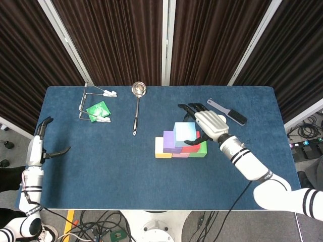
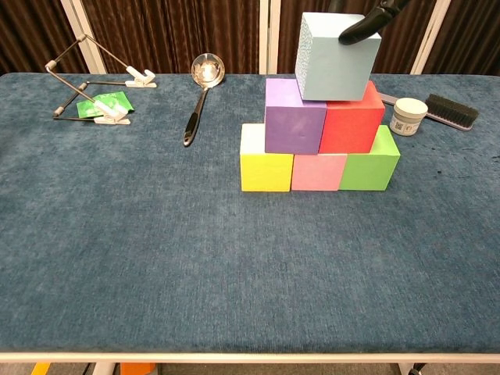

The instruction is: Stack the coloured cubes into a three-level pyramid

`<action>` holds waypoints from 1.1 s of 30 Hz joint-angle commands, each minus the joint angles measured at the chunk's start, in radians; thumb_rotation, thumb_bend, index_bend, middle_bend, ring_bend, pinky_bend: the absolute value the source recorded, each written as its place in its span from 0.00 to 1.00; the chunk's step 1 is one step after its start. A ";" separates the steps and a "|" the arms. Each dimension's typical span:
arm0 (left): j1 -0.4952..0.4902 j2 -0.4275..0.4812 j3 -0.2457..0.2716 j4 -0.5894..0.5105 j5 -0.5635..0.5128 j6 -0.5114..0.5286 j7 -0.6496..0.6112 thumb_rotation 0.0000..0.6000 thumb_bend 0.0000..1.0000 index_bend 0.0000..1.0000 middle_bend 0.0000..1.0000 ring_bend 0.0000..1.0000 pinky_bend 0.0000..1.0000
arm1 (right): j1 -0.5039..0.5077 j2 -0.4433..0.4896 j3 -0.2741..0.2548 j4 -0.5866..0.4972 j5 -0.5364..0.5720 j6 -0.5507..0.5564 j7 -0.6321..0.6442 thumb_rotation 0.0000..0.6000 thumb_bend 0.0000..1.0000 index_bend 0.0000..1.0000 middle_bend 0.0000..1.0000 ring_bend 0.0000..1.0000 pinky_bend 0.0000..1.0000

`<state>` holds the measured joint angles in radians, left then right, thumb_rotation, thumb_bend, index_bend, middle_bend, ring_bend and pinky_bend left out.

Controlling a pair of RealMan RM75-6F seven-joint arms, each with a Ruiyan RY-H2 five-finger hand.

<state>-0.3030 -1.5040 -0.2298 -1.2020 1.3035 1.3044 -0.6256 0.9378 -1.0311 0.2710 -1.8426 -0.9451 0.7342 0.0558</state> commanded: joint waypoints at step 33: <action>0.011 -0.005 0.001 0.015 0.013 -0.013 -0.024 1.00 0.02 0.06 0.09 0.01 0.11 | -0.011 -0.010 0.000 -0.016 0.018 0.011 -0.026 1.00 0.07 0.00 0.27 0.00 0.00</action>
<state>-0.2919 -1.5093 -0.2283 -1.1866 1.3162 1.2911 -0.6497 0.9271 -1.0408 0.2713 -1.8587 -0.9265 0.7457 0.0301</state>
